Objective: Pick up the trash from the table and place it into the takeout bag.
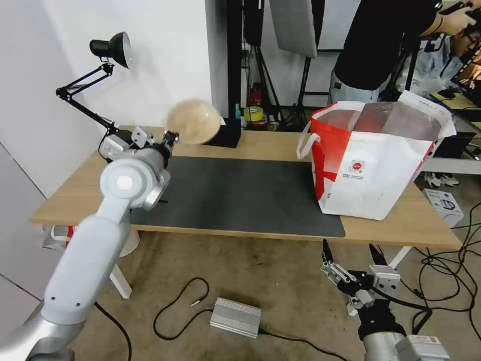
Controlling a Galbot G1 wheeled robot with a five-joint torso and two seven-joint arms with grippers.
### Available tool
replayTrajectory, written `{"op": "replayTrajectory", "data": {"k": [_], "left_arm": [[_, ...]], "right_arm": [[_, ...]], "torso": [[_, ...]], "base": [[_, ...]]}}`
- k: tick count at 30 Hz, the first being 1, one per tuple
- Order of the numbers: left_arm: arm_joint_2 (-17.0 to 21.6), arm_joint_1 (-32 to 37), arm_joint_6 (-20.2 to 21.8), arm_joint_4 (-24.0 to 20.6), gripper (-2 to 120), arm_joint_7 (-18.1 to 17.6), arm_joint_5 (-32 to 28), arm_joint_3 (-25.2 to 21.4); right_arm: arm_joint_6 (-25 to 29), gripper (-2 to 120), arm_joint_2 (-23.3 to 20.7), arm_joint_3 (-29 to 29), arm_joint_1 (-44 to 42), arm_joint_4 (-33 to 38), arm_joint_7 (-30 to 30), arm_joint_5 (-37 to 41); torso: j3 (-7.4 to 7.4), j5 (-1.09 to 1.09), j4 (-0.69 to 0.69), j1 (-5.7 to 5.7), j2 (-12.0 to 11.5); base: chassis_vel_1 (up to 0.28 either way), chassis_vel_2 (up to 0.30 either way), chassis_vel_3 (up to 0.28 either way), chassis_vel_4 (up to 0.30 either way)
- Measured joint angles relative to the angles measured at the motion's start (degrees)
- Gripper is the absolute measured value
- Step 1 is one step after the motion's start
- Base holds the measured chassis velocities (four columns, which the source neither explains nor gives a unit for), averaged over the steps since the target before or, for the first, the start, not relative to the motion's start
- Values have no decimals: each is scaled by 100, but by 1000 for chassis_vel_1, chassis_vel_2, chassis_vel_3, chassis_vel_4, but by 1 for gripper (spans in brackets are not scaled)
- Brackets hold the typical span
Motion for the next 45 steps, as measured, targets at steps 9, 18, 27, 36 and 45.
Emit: {"op": "replayTrajectory", "data": {"k": [9, 18, 27, 36, 45], "left_arm": [[-221, -646, -228, 276, 0, 611, 18, 625], [-652, -1401, -395, 834, 0, 1004, 64, 1343], [-917, -1835, -525, 1256, 0, 1192, 124, 1947], [-1265, -2181, -620, 1822, 0, 1396, 238, 2494], [-1803, -2510, -687, 2284, 0, 1511, 378, 2897]], "right_arm": [[0, 100, 0, 0, 0, 0, 0, 0], [0, 100, 0, 0, 0, 0, 0, 0], [0, 100, 0, 0, 0, 0, 0, 0], [0, 100, 0, 0, 0, 0, 0, 0], [0, 100, 0, 0, 0, 0, 0, 0]], "torso": [[0, -1, 1, 0, 0], [1, 0, 0, 1, 0], [1, 0, 0, 1, 0], [1, -1, 0, 1, 0], [1, 0, 0, 1, 0]], "base": [[0, 0, 0, 0], [0, 0, 0, 0], [0, 0, 0, 0], [0, 0, 0, 0], [0, 0, 0, 0]]}}
